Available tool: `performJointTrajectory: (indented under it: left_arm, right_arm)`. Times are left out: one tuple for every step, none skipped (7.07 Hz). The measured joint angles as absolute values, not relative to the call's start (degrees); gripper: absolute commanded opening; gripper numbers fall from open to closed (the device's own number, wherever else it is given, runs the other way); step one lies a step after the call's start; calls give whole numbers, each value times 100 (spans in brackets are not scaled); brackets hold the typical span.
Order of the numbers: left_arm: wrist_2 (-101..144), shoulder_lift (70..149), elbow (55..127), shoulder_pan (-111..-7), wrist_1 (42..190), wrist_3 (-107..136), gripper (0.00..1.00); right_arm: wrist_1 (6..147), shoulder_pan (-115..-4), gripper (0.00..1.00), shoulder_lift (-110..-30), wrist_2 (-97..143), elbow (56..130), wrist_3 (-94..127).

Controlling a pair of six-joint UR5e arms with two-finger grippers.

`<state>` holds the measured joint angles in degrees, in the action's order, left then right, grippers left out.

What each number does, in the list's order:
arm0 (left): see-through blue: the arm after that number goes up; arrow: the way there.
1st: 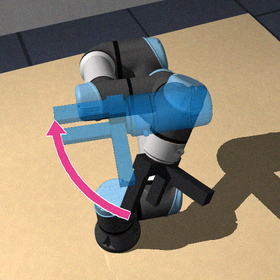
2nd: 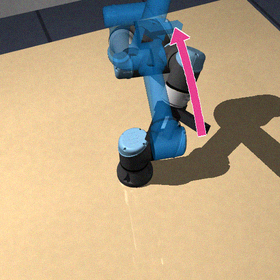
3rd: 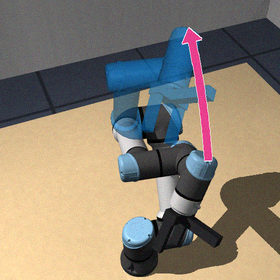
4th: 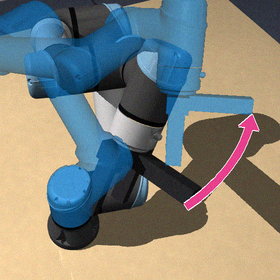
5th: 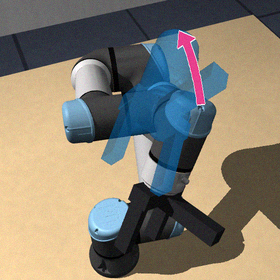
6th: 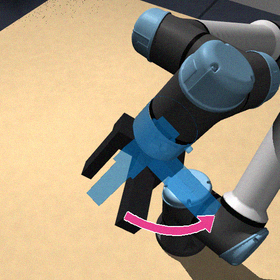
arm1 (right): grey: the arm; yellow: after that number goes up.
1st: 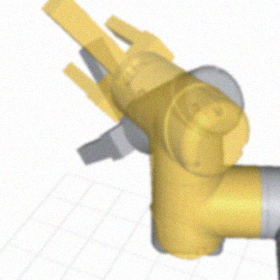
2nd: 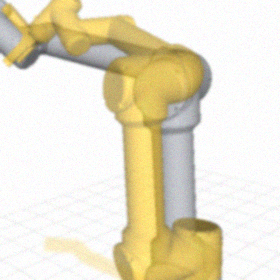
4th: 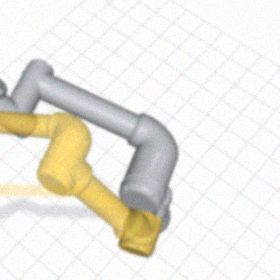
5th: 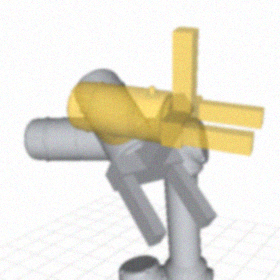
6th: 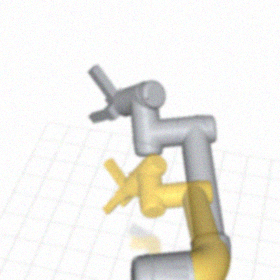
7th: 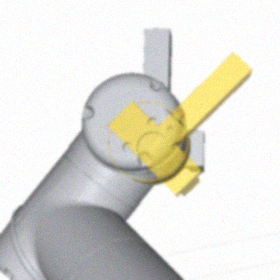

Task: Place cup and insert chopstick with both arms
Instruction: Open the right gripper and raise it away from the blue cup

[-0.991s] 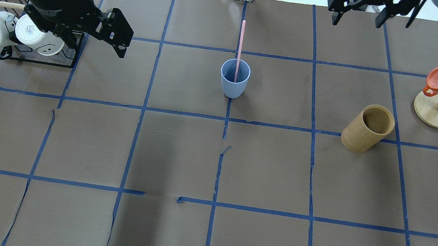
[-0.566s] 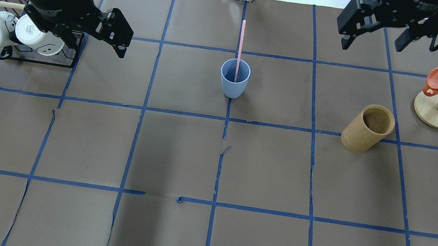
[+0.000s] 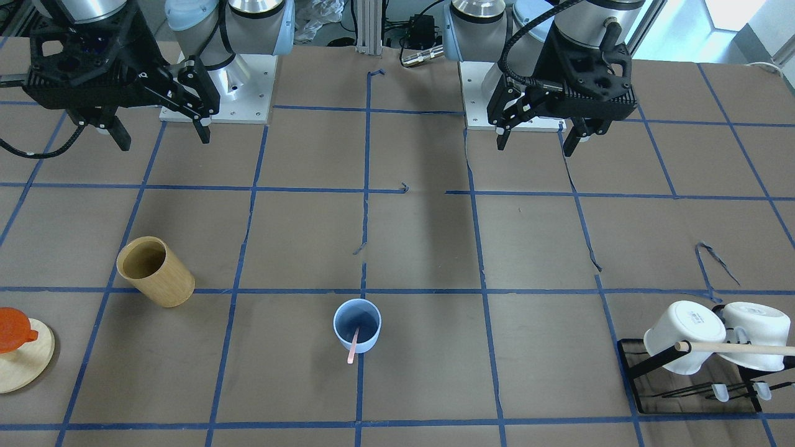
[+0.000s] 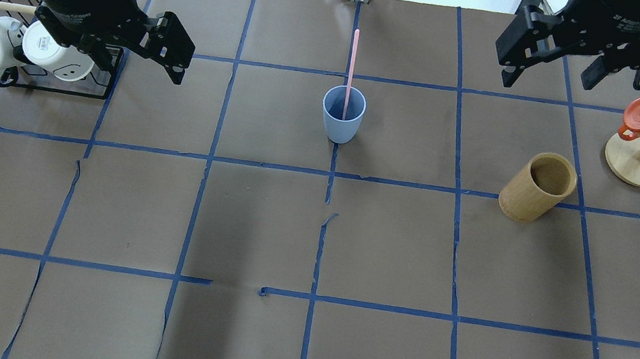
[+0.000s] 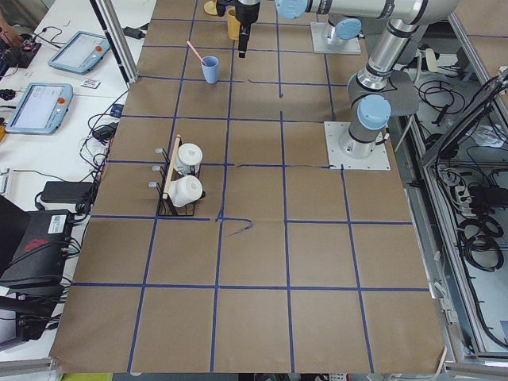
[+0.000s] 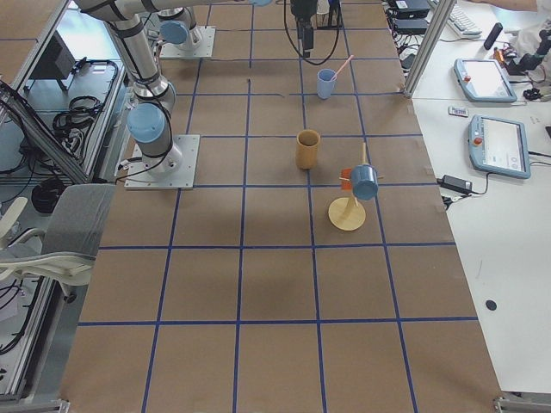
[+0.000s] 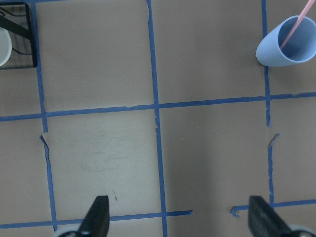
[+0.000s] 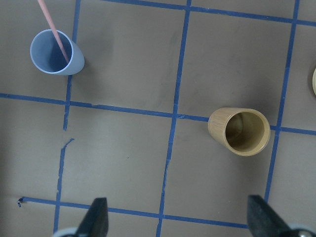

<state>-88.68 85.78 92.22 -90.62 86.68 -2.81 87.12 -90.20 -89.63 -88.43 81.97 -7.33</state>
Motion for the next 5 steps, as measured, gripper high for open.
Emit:
performJointTrajectory:
  left_arm:
    - [-8870, 8578, 9221, -9062, 8672, -281, 100]
    - [-8872, 8578, 9220, -9062, 8674, -281, 100]
    - [-8870, 8578, 9220, -9061, 8674, -281, 100]
    - [-8871, 8578, 9220, -9062, 8675, -281, 100]
    - [-8874, 8578, 9220, -9062, 8675, -281, 100]
  right_arm:
    - [8714, -9037, 100, -8959, -8844, 8187, -725]
    - [8712, -9041, 100, -8964, -8878, 8177, -722]
    - [8708, -9046, 100, -8972, -8900, 8182, -719]
    - [8708, -9049, 100, -8978, -8890, 8184, -715]
    - [8714, -9051, 100, -8980, -8867, 8186, -713]
